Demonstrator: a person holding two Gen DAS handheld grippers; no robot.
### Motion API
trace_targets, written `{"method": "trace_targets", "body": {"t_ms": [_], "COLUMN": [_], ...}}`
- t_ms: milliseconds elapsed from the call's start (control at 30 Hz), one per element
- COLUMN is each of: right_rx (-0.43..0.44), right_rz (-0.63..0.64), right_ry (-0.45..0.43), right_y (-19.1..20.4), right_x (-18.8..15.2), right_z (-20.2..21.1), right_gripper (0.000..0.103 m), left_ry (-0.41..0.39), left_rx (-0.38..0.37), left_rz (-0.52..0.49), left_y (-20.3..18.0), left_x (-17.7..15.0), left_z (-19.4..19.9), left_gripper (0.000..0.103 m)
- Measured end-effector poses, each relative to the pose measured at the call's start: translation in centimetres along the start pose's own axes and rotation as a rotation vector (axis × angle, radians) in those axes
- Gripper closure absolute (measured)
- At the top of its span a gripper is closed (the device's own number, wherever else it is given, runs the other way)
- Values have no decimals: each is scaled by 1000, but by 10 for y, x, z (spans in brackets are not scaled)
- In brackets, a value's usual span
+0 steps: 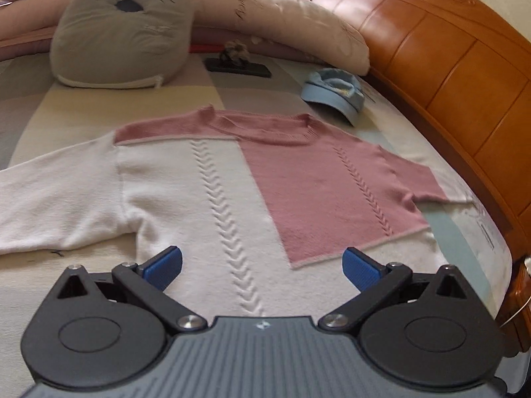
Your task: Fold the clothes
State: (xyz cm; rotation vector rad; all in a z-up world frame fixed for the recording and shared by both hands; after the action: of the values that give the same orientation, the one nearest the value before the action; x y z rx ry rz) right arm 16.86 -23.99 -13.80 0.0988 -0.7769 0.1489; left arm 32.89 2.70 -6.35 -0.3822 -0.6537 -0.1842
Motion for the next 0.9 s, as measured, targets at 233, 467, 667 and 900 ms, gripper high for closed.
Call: {"method": "trace_targets", "body": {"t_ms": [233,467,667,900], "right_rx": [-17,-14,-23,12], "right_rz": [-1,18,16,-8], "right_ry": [-27,-31,-89,4], "right_y": [1,2,3,2], "right_x": [-3,-3,-7,11], "right_z": [2,2,3,4], "right_gripper": [0,0,0,0], "left_ry": [70,62,26,-92], "left_rx": [-24,-6,-6,-33], "left_rz": [21,-89,-123,-149], "left_y": [-22,-28,-32,-33], "left_x": [-42,-66,-72,-63], "left_z": [-54,-38,-34,-32], "left_gripper": [1,1,1,1]}}
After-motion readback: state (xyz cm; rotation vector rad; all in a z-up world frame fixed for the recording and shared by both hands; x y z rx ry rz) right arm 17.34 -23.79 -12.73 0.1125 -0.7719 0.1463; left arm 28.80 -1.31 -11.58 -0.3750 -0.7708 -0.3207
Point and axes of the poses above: each gripper's, at about its wrist camera, not at the fingertips, and z roughly against the way its jaws point, y to its left, x to its top, the point moved 5 cm from there along -z, roughly the way its jaws point, and after that the axes turned 1 degree about y, right-handed, at the moved point
